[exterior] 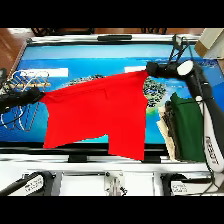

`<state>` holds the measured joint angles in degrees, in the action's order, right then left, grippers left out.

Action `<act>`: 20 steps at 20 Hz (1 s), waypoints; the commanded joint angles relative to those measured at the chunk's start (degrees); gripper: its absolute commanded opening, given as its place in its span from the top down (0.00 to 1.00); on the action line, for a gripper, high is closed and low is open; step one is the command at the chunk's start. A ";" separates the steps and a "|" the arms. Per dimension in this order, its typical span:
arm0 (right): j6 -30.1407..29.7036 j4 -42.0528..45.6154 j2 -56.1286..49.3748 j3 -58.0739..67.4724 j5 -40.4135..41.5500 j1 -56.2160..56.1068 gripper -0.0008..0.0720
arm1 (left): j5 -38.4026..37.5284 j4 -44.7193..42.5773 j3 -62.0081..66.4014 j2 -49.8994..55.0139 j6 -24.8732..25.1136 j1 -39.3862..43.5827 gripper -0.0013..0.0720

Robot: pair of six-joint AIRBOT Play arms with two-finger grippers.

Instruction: Fold the shirts.

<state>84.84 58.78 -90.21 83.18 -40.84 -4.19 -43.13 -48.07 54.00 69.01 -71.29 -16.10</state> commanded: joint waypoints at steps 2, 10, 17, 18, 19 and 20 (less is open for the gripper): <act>0.07 -5.81 -6.56 -0.26 -2.78 0.04 0.88 | 1.81 7.85 1.09 11.96 1.01 2.21 0.92; -3.50 9.35 2.45 1.79 -35.45 6.19 0.35 | -38.58 -9.38 6.23 8.59 -5.66 -15.13 0.20; -5.44 10.43 13.07 -8.37 -44.33 8.00 0.35 | -37.62 -23.80 -14.69 -4.22 -1.62 -21.64 0.25; -5.66 10.54 13.94 -9.42 -43.93 8.00 0.35 | -36.33 -23.15 -16.46 -4.04 -1.16 -21.62 0.25; -5.88 10.58 14.38 -9.99 -43.74 8.00 0.35 | -34.25 -21.66 -17.97 -3.91 -1.18 -21.62 0.25; -5.90 10.56 14.38 -9.99 -43.69 8.00 0.35 | -32.09 -19.21 -19.10 -3.91 -1.14 -21.59 0.25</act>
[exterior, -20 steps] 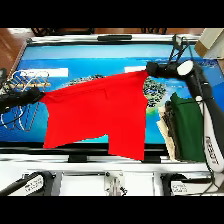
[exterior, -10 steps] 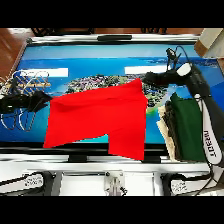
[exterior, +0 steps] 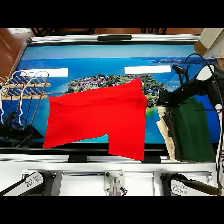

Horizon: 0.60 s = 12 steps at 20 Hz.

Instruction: Fold the shirts.

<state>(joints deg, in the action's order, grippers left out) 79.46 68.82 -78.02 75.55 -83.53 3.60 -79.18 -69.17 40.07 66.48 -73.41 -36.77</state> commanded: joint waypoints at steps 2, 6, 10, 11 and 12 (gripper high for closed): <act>-0.50 0.48 2.19 -2.36 -0.46 0.22 0.35 | 8.04 6.93 -6.99 -1.29 2.27 -0.63 0.25; -0.50 0.52 2.19 -2.36 -0.61 0.22 0.35 | 10.78 8.41 -9.33 1.16 2.29 1.42 0.25; 0.96 -0.42 2.16 -2.36 -0.59 0.15 0.36 | 13.70 11.47 -9.49 3.04 3.30 4.17 0.38; 1.16 -1.03 2.16 -2.38 -0.59 0.15 0.36 | 14.53 12.39 -9.49 3.04 3.23 4.48 0.54; 1.64 -1.55 2.16 -2.62 -0.52 0.15 0.36 | 14.97 12.90 -9.49 3.04 3.15 4.66 0.70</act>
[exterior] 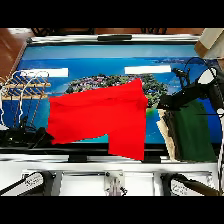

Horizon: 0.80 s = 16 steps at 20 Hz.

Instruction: Fold the shirts.

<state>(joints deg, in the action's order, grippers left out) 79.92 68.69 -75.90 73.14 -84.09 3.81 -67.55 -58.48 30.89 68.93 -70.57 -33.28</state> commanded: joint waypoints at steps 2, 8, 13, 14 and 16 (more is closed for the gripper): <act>1.60 -3.69 0.04 -2.47 0.13 -0.09 0.36 | 3.23 2.21 -0.31 0.57 0.31 1.16 0.85; -1.25 -4.35 -0.02 -18.56 10.23 -5.38 0.35 | 2.51 2.23 -0.26 0.39 2.05 1.16 0.93; 1.73 -5.66 -0.70 -24.41 23.32 -5.42 0.35 | 2.38 2.23 -0.24 0.07 4.00 1.20 0.93; 1.68 -7.96 -1.97 -24.41 24.37 -5.42 0.35 | 2.49 2.23 -0.24 0.07 4.13 1.22 0.93; 1.01 -12.04 -5.09 -24.41 24.57 -5.46 0.35 | 2.64 2.23 -0.24 0.07 4.50 1.22 0.93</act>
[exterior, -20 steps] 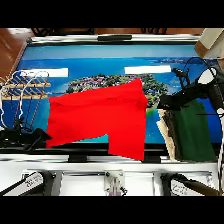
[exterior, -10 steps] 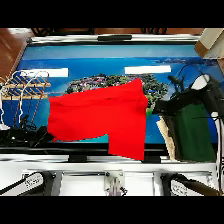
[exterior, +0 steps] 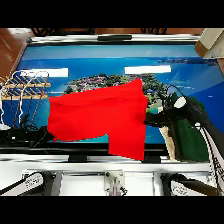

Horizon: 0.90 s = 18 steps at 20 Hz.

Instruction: Fold the shirts.

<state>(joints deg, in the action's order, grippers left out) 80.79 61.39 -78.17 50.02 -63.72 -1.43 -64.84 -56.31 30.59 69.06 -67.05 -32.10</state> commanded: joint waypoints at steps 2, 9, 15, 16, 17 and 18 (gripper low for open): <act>-0.09 -6.14 -5.11 -1.29 4.48 -0.22 0.35 | -0.09 0.09 0.07 -0.07 1.62 0.04 0.93; -2.19 -8.92 -5.92 -1.22 4.50 -0.17 0.85 | -0.52 4.55 1.75 -0.07 1.90 0.04 0.93; -9.94 -13.22 4.04 12.04 2.36 -0.17 0.90 | -6.93 4.52 20.20 -9.16 1.86 3.17 0.93; -10.86 -13.00 7.69 16.85 4.48 -0.17 0.90 | -5.90 4.52 26.69 -12.85 1.86 4.35 0.93; -11.87 -13.00 11.74 22.69 6.36 -0.17 0.90 | -4.72 4.55 33.55 -16.04 0.70 4.94 0.93; -12.59 -12.79 15.39 28.30 8.31 -0.17 0.90 | -3.30 4.50 41.00 -19.02 -2.01 4.85 0.93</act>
<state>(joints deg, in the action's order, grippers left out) 71.35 49.23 -71.31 66.22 -59.79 -1.65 -70.00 -52.01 56.47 57.34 -65.69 -28.62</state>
